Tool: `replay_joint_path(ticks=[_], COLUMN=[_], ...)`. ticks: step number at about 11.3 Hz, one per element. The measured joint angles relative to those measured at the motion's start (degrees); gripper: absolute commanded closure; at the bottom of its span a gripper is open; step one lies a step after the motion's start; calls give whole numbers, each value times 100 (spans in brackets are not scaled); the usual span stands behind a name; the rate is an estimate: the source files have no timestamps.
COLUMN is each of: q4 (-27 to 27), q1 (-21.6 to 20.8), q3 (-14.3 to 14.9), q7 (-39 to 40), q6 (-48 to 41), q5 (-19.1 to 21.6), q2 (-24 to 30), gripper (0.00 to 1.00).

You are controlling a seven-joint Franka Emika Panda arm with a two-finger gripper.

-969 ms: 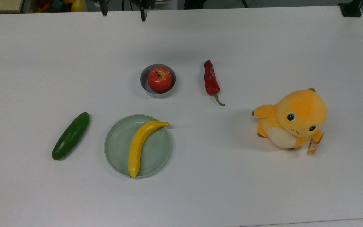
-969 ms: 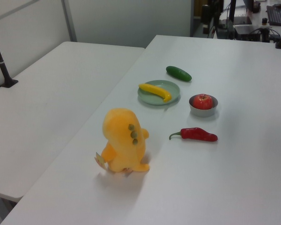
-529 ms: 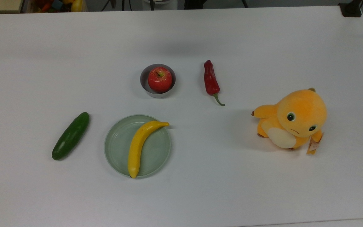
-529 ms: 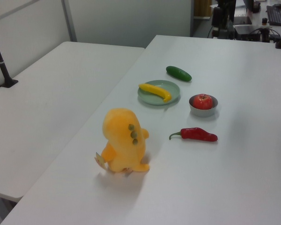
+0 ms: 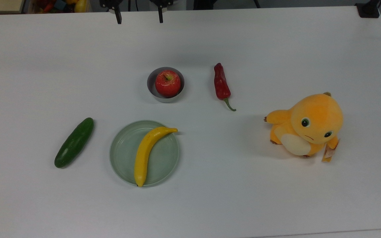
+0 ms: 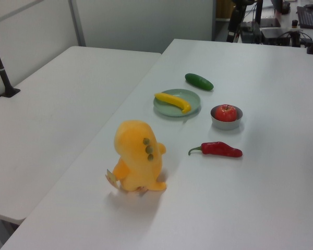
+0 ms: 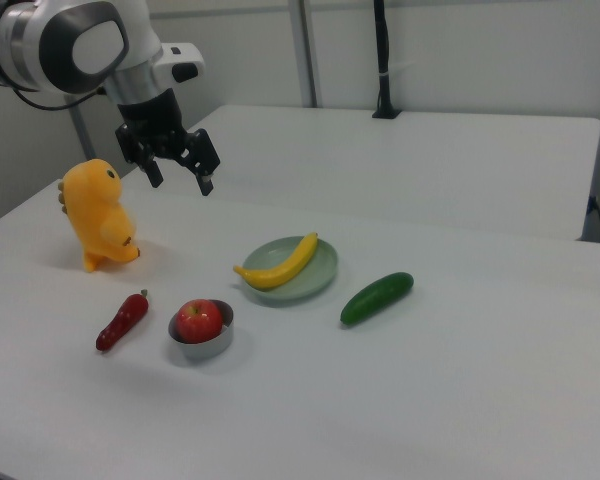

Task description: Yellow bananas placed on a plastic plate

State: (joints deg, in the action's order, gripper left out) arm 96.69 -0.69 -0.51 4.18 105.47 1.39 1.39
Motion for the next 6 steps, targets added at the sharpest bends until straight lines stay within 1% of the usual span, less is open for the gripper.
replay_joint_path(ticks=[3,6], q4=[-163,-211], q1=[-33,-34], q3=[-4,-19], q7=[10,10], q6=[-536,-583], q5=[0,1], q2=[24,35], gripper=[0,0])
